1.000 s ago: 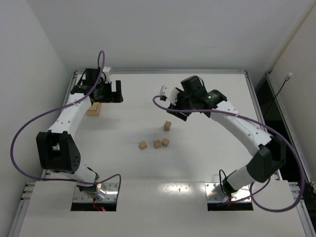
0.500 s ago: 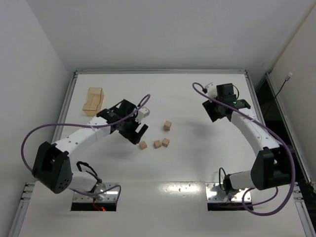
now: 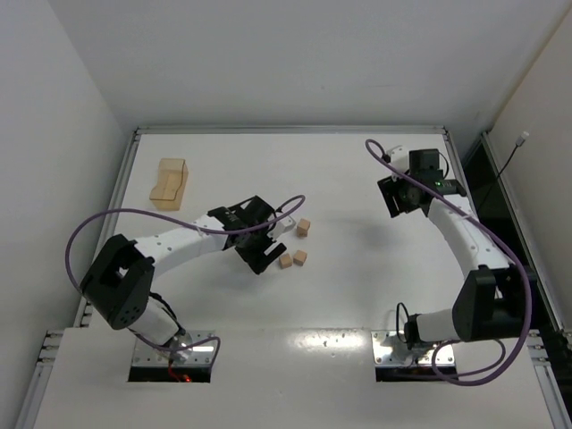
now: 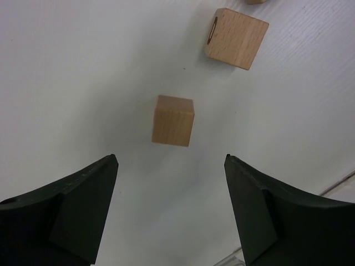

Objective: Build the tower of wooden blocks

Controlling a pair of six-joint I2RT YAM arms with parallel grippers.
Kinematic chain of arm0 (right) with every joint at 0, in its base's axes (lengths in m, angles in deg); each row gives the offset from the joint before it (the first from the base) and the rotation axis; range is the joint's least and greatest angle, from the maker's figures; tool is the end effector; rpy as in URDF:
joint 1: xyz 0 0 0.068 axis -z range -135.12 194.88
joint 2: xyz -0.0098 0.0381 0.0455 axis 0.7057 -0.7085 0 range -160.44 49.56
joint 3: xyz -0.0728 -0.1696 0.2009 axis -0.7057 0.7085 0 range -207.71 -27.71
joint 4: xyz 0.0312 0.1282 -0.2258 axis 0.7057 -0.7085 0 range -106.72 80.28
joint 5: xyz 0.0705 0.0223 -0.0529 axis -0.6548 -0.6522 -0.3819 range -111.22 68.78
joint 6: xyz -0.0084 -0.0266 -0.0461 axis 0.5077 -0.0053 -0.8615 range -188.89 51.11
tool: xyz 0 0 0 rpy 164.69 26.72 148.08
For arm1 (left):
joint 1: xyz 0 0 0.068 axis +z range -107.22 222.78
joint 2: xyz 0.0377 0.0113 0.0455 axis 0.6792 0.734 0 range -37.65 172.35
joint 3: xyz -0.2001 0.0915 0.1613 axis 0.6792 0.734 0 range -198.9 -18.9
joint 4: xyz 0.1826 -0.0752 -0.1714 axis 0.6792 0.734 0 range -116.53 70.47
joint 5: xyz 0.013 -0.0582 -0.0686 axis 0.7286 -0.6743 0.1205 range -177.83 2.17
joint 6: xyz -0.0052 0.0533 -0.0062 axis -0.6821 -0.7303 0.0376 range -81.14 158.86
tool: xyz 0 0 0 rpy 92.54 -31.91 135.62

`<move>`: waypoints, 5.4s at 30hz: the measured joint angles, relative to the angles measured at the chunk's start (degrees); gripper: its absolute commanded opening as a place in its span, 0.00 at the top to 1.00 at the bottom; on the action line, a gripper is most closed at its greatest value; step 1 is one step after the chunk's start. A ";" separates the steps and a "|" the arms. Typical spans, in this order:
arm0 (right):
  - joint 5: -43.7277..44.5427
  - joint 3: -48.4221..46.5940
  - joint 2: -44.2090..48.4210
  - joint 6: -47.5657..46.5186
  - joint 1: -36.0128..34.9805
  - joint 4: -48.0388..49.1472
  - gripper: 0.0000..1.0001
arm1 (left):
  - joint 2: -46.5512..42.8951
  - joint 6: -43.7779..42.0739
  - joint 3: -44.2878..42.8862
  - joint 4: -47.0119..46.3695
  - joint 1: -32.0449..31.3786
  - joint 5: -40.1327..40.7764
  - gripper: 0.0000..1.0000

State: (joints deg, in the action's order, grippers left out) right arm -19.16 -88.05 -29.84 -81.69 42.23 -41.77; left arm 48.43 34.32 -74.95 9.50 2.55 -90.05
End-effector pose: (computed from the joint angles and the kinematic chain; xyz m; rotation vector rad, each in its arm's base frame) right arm 0.2911 0.0122 0.2645 -0.3160 2.4456 -0.1211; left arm 0.2195 -0.1874 0.2060 1.0565 2.5353 -0.2292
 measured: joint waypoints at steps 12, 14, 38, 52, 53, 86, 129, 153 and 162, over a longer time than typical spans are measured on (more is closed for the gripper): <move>-2.73 -0.35 -0.83 0.24 1.68 -0.76 0.44 | 4.90 -2.05 0.20 -4.15 -0.15 0.13 0.33; -2.95 -0.85 -1.49 0.26 1.81 -1.07 0.44 | 5.73 -2.27 0.20 -4.46 -0.15 0.09 0.40; -5.09 -1.09 -3.21 0.44 2.69 -1.53 0.46 | 9.07 -2.51 -4.35 -3.28 0.24 -0.52 1.00; -5.77 -1.64 -4.33 0.44 2.69 -2.23 0.46 | 15.43 15.34 -40.63 10.82 1.03 11.78 1.00; -5.77 -1.64 -4.35 0.44 2.69 -2.29 0.46 | 16.44 16.74 -41.62 11.56 1.25 12.00 1.00; -5.66 -1.64 -4.39 0.85 2.69 -2.71 0.46 | 34.69 29.27 -53.24 19.56 -5.46 9.57 1.00; -5.68 -2.01 -5.55 0.87 2.69 -2.73 0.49 | 38.77 30.27 -56.28 19.69 -5.51 12.70 0.98; -5.73 -2.05 -5.97 0.87 2.69 -2.73 0.49 | 39.19 26.91 -57.09 19.63 -5.49 12.57 0.13; -6.62 -2.03 -5.81 0.83 2.69 -2.71 0.49 | 19.98 21.42 -39.56 11.82 -5.70 9.07 0.10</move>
State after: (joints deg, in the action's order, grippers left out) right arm -25.78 -90.08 -35.65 -80.86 44.92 -44.48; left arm 68.41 55.74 -114.51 21.33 -3.15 -80.98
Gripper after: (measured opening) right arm 0.510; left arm 0.896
